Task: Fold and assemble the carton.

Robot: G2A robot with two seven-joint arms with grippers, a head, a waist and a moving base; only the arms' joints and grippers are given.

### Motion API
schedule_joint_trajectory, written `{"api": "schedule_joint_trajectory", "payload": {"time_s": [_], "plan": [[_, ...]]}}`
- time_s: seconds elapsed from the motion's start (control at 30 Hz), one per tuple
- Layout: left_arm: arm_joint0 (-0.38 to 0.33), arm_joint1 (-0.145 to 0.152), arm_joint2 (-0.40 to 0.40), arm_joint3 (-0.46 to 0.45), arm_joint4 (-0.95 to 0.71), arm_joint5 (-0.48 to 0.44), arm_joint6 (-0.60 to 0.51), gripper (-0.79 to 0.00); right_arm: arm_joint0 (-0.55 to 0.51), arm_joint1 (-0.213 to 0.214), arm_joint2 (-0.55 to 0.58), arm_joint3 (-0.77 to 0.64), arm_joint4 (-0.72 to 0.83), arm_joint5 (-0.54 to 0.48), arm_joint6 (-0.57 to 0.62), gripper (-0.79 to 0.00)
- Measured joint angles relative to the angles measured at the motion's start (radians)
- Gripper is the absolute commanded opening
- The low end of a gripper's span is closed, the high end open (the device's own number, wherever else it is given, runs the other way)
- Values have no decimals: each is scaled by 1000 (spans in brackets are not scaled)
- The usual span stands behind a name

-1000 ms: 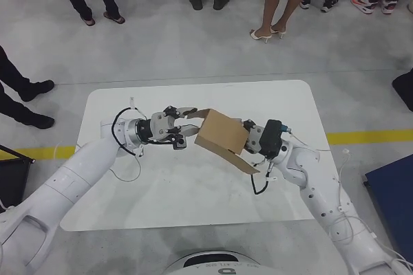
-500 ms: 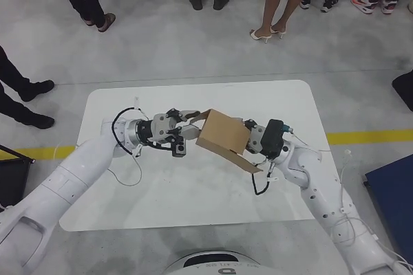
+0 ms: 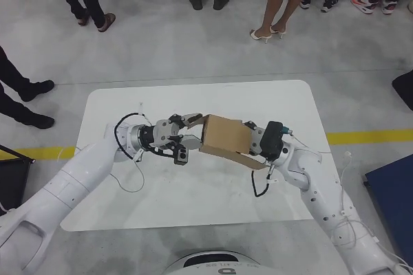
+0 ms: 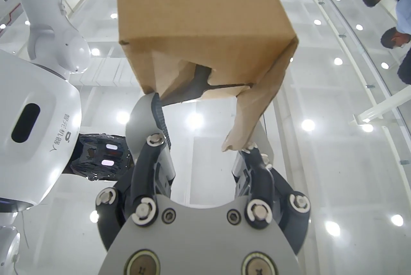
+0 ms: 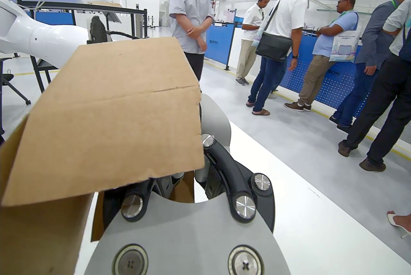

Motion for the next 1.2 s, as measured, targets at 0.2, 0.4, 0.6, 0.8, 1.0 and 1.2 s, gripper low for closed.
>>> {"api": "schedule_joint_trajectory", "payload": {"time_s": [0.2,0.4,0.6,0.8,1.0,1.2], "plan": [[-24,15,45,-9,-21,0,0,-151,-6,1,4,-7,3,6,5,-785],[-31,30,51,-25,-36,0,0,-132,-9,1,7,-10,7,12,15,-785],[-42,34,83,-44,-16,0,0,-160,-3,0,7,-6,12,15,21,-785],[-56,35,98,-42,-18,0,0,-163,1,-1,7,1,19,15,21,-785],[-67,35,118,-32,3,0,0,-179,5,-2,6,11,29,12,22,-785],[-77,31,137,-31,7,0,0,-179,11,-3,1,20,40,10,28,-785]]}}
